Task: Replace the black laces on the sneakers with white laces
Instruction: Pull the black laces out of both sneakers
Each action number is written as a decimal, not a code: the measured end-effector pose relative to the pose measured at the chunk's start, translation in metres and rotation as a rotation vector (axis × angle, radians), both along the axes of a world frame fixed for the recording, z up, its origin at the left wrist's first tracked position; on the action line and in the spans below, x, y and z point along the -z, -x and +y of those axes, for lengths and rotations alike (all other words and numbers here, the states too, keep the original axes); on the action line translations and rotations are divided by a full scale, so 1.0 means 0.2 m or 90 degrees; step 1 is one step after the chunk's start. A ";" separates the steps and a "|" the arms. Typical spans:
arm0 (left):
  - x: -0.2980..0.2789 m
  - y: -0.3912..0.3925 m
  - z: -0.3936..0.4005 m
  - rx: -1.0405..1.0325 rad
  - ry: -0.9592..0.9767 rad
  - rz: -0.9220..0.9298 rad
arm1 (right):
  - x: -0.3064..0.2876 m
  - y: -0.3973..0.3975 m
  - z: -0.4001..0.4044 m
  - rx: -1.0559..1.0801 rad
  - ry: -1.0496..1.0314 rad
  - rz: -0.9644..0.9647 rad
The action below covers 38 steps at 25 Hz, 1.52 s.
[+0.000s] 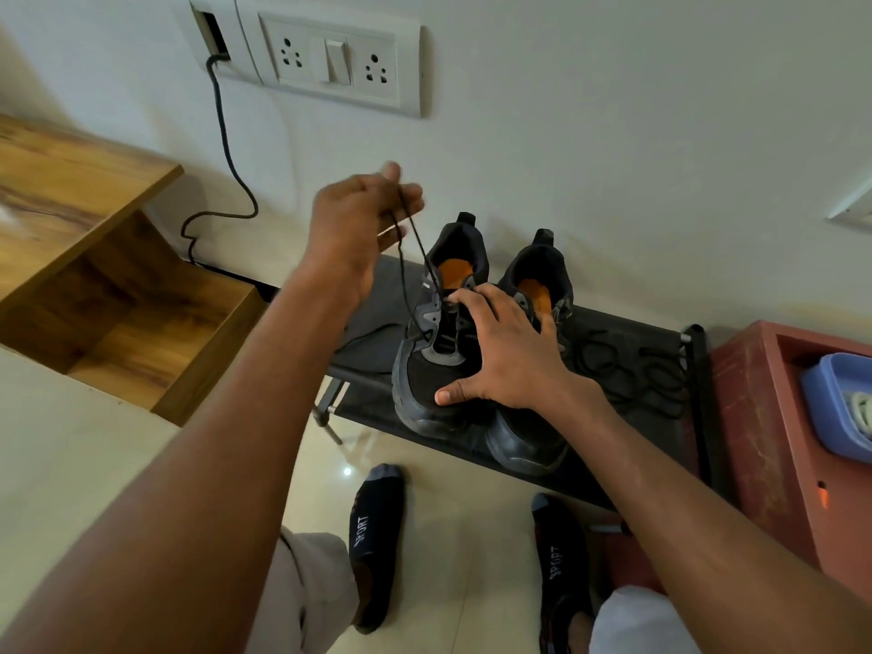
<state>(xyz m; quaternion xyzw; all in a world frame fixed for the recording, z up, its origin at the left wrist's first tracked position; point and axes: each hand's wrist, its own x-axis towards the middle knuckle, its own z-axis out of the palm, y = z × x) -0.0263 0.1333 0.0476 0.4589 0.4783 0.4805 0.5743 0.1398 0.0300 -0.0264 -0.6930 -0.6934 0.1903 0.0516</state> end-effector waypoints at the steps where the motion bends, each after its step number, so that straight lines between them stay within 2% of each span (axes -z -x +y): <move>1: 0.00 0.01 0.00 0.000 0.024 -0.034 | 0.00 0.00 0.00 0.001 -0.001 0.001; 2: 0.02 0.01 -0.01 0.025 0.005 0.060 | 0.01 0.01 0.00 0.002 -0.002 0.001; 4: 0.13 0.00 0.00 0.147 -0.118 0.450 | 0.01 0.01 0.00 0.004 0.002 -0.008; 5: 0.17 0.00 -0.01 0.228 -0.158 0.610 | 0.01 0.01 0.00 0.004 0.003 -0.014; 6: 0.20 0.00 -0.02 0.311 -0.167 0.708 | 0.01 0.01 0.00 0.003 0.001 -0.020; 8: 0.22 -0.01 -0.04 0.392 -0.172 0.837 | 0.01 0.01 0.00 0.002 -0.001 -0.025; 11: 0.20 -0.03 -0.04 0.336 -0.177 0.925 | 0.01 0.01 0.00 0.000 0.003 -0.020; 12: 0.18 -0.03 -0.04 0.320 -0.171 0.901 | 0.00 0.01 0.00 0.000 0.007 -0.019; 13: 0.16 -0.04 -0.05 0.301 -0.162 0.824 | 0.00 0.01 0.00 -0.001 0.011 -0.017; 14: 0.13 -0.04 -0.05 0.262 -0.154 0.687 | 0.00 0.01 0.00 -0.002 0.012 -0.013; 17: 0.02 -0.09 -0.06 0.084 -0.028 0.086 | 0.00 0.00 0.01 -0.001 0.014 0.002; 18: 0.01 -0.09 -0.06 0.054 0.010 -0.035 | 0.00 0.00 0.01 -0.003 0.014 0.004; 19: 0.01 -0.10 -0.05 0.035 0.012 -0.038 | 0.00 0.00 0.01 -0.004 0.010 0.004; 20: 0.05 -0.09 -0.02 0.032 -0.031 0.093 | 0.01 0.00 0.00 -0.003 0.008 0.002; 21: 0.11 -0.08 0.00 0.061 -0.096 0.311 | 0.01 0.01 0.00 -0.002 0.007 -0.002; 22: 0.16 -0.06 0.02 0.139 -0.146 0.527 | 0.01 0.01 0.00 -0.002 0.009 -0.008; 23: 0.20 -0.05 0.02 0.250 -0.165 0.689 | 0.01 0.01 0.01 -0.002 0.009 -0.012; 25: 0.26 -0.05 -0.02 0.420 -0.124 0.860 | 0.01 0.01 0.01 -0.003 0.002 -0.018; 26: 0.27 -0.05 -0.04 0.435 -0.117 0.887 | 0.01 0.01 0.01 -0.004 0.001 -0.020; 28: 0.25 -0.05 -0.03 0.398 -0.132 0.843 | 0.00 0.01 0.01 -0.002 0.002 -0.021; 30: 0.21 -0.04 -0.02 0.309 -0.098 0.673 | 0.00 0.01 0.00 0.004 0.007 -0.015; 32: 0.17 -0.04 -0.01 0.152 -0.004 0.426 | 0.00 0.01 0.00 0.013 0.004 -0.003; 34: 0.14 -0.08 -0.04 0.005 0.171 0.122 | 0.00 0.01 0.00 0.019 0.002 -0.001; 35: 0.13 -0.10 -0.05 -0.038 0.238 0.010 | 0.00 0.02 0.00 0.020 0.004 -0.003; 36: 0.14 -0.11 -0.05 -0.058 0.265 -0.033 | 0.00 0.02 0.00 0.021 0.004 -0.007; 38: 0.17 -0.15 -0.04 -0.062 0.267 -0.018 | -0.01 0.02 0.01 0.023 0.001 -0.015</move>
